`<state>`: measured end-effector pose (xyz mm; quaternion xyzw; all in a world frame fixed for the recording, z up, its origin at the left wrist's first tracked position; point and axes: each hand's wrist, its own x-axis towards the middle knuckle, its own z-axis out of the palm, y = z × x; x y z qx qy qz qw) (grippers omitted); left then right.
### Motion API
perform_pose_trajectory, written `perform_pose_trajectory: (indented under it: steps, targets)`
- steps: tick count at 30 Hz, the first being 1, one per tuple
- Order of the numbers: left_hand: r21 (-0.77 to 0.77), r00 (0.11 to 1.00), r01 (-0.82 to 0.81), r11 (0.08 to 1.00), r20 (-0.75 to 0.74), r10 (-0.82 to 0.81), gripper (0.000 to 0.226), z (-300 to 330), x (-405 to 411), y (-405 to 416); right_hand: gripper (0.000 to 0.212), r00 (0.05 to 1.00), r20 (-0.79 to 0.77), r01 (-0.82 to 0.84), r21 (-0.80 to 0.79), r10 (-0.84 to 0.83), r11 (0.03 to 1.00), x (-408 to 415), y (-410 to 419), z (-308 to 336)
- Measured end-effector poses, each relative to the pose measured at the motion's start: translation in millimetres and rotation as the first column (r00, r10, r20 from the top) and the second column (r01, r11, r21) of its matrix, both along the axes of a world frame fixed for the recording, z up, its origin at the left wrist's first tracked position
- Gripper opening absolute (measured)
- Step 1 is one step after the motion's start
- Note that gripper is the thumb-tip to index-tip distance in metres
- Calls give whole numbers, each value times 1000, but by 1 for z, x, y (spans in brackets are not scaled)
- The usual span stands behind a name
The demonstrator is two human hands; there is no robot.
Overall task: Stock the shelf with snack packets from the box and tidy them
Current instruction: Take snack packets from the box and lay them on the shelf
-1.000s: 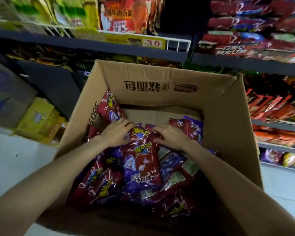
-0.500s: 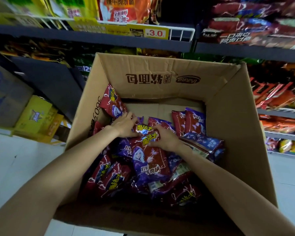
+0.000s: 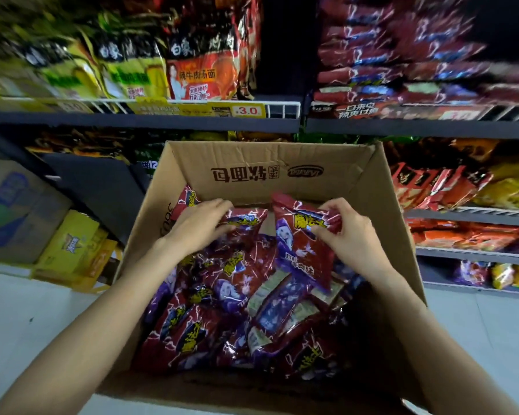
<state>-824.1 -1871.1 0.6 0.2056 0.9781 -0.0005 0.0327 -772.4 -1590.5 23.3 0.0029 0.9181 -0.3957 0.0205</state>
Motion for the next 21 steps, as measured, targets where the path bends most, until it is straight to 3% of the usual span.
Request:
perform_pose_trajectory:
  steps: [4,9,13,17,21]
  targets:
    - [120,982,-16,993,-186,39,39,48,7,19,32,991,-130,-19,-35,14,999,-2,38,44]
    - [262,960,-86,961,-236,150,57,115,16,75,28,944,-329,-28,-80,0,996,-2,111,109]
    - [245,963,-123,962,-205,175,59,160,26,144,30,865,-502,-15,-26,0,1000,-2,178,149]
    - [401,963,-6,916,-243,113,77,186,14,198,34,789,-613,10,-58,-44,998,-20,241,177]
    - [459,943,46,887,-312,112,60,200,-13,243,29,684,-705,73,-187,-185,980,-49,289,202]
